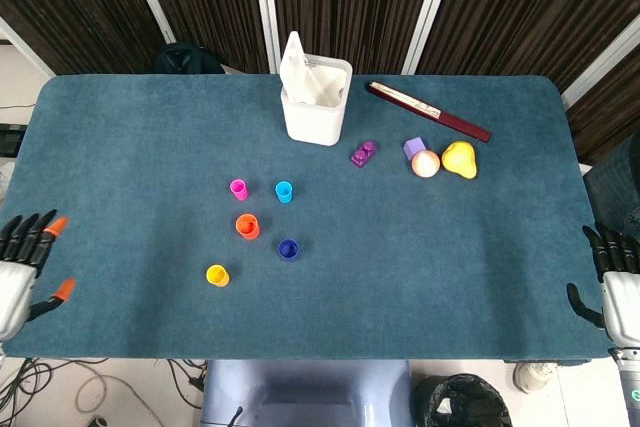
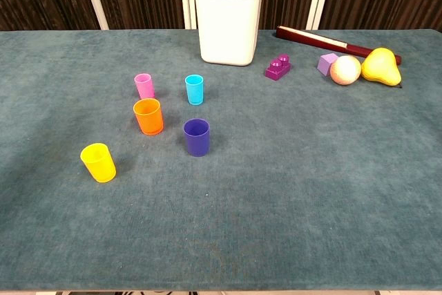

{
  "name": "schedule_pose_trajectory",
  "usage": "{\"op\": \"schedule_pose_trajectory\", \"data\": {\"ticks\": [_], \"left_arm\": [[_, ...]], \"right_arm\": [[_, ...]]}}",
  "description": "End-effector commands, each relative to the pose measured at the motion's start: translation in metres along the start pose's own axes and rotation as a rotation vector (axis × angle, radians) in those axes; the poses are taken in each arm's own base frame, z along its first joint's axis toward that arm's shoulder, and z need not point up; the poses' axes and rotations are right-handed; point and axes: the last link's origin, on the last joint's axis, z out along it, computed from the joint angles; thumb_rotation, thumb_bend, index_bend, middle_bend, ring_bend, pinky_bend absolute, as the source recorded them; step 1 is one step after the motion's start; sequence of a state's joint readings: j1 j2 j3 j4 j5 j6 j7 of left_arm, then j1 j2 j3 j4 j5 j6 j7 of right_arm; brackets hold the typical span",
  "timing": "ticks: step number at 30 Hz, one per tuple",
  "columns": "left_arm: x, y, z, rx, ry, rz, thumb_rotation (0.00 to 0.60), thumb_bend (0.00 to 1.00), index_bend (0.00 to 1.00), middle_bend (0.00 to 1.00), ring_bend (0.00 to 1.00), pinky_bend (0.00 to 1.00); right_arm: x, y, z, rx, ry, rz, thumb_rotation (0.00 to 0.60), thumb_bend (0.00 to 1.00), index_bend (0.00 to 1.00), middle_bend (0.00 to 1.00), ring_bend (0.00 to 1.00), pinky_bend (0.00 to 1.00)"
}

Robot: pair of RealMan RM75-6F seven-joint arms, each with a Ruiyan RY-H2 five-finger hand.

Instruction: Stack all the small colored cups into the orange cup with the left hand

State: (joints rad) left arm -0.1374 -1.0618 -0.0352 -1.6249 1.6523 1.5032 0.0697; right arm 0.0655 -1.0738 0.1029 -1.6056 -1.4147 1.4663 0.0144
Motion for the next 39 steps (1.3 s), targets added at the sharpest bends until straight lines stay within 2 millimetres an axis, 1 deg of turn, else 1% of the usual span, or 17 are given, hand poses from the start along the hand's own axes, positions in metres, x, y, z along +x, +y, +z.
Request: {"op": "schedule_pose_trajectory", "data": {"ticks": [1, 2, 3, 4, 5, 6, 7, 9, 10, 11, 14, 16, 20, 24, 27, 33, 39], "left_arm": [[0.014, 0.033, 0.044, -0.193, -0.019, 0.058, 0.600, 0.27, 0.06, 0.04, 0.00, 0.00], [0.015, 0.038, 0.050, -0.219, -0.028, 0.060, 0.600, 0.27, 0.07, 0.04, 0.00, 0.00], [0.017, 0.052, 0.066, -0.274, -0.052, 0.060, 0.600, 0.27, 0.07, 0.04, 0.00, 0.00], [0.018, 0.057, 0.073, -0.293, -0.067, 0.059, 0.600, 0.27, 0.07, 0.04, 0.00, 0.00], [0.020, 0.069, 0.087, -0.330, -0.097, 0.056, 0.600, 0.27, 0.08, 0.04, 0.00, 0.00], [0.020, 0.074, 0.093, -0.343, -0.113, 0.054, 0.600, 0.27, 0.08, 0.04, 0.00, 0.00], [0.020, 0.086, 0.103, -0.369, -0.148, 0.047, 0.600, 0.27, 0.08, 0.04, 0.00, 0.00], [0.019, 0.102, 0.115, -0.401, -0.204, 0.029, 0.600, 0.27, 0.09, 0.04, 0.00, 0.00], [0.018, 0.107, 0.118, -0.410, -0.223, 0.020, 0.600, 0.26, 0.09, 0.04, 0.00, 0.00], [0.014, 0.118, 0.122, -0.430, -0.267, 0.003, 0.600, 0.25, 0.09, 0.04, 0.00, 0.00], [0.006, 0.132, 0.131, -0.457, -0.336, 0.011, 0.600, 0.24, 0.11, 0.04, 0.00, 0.00], [-0.001, 0.141, 0.137, -0.480, -0.372, 0.052, 0.600, 0.24, 0.13, 0.04, 0.00, 0.00], [-0.023, 0.160, 0.147, -0.525, -0.437, 0.133, 0.600, 0.24, 0.14, 0.04, 0.00, 0.00], [-0.037, 0.176, 0.156, -0.540, -0.449, 0.156, 0.600, 0.24, 0.15, 0.05, 0.00, 0.00], [-0.050, 0.193, 0.165, -0.544, -0.450, 0.163, 0.600, 0.24, 0.16, 0.05, 0.00, 0.00], [-0.072, 0.217, 0.175, -0.523, -0.456, 0.144, 0.600, 0.24, 0.17, 0.05, 0.00, 0.00], [-0.079, 0.235, 0.182, -0.502, -0.415, 0.126, 0.600, 0.24, 0.19, 0.05, 0.00, 0.00]], "right_arm": [[0.000, -0.001, 0.000, 0.003, 0.003, 0.000, 0.600, 0.46, 0.03, 0.00, 0.04, 0.00], [0.000, -0.002, 0.000, 0.004, 0.004, 0.000, 0.600, 0.46, 0.03, 0.00, 0.04, 0.00], [0.000, -0.002, 0.000, 0.003, 0.005, -0.001, 0.600, 0.46, 0.03, 0.00, 0.04, 0.00], [0.000, -0.002, 0.000, 0.003, 0.006, -0.001, 0.600, 0.46, 0.03, 0.00, 0.04, 0.00], [0.000, -0.002, 0.000, 0.001, 0.008, -0.002, 0.600, 0.46, 0.03, 0.00, 0.04, 0.00], [0.000, -0.002, 0.000, 0.000, 0.008, -0.002, 0.600, 0.46, 0.03, 0.00, 0.04, 0.00], [0.000, -0.002, 0.000, -0.002, 0.010, -0.003, 0.600, 0.46, 0.03, 0.00, 0.04, 0.00], [0.000, -0.002, 0.000, -0.006, 0.012, -0.003, 0.600, 0.46, 0.03, 0.00, 0.04, 0.00], [0.000, -0.002, 0.000, -0.007, 0.012, -0.003, 0.600, 0.46, 0.03, 0.00, 0.04, 0.00], [0.000, -0.002, 0.000, -0.011, 0.012, -0.002, 0.600, 0.46, 0.03, 0.00, 0.04, 0.00], [0.000, -0.001, 0.000, -0.018, 0.012, -0.001, 0.600, 0.46, 0.03, 0.00, 0.04, 0.00], [0.000, 0.000, 0.000, -0.024, 0.013, 0.001, 0.600, 0.46, 0.03, 0.00, 0.04, 0.00], [0.001, 0.002, 0.000, -0.039, 0.023, 0.003, 0.600, 0.46, 0.03, 0.00, 0.04, 0.00], [0.001, 0.002, 0.001, -0.052, 0.032, 0.007, 0.600, 0.46, 0.03, 0.00, 0.04, 0.00], [0.000, 0.002, 0.001, -0.063, 0.033, 0.003, 0.600, 0.46, 0.03, 0.00, 0.04, 0.00], [-0.002, 0.006, 0.002, -0.100, 0.027, -0.020, 0.600, 0.46, 0.03, 0.00, 0.04, 0.00], [-0.002, 0.007, 0.002, -0.124, 0.026, -0.019, 0.600, 0.46, 0.03, 0.00, 0.04, 0.00]]}}
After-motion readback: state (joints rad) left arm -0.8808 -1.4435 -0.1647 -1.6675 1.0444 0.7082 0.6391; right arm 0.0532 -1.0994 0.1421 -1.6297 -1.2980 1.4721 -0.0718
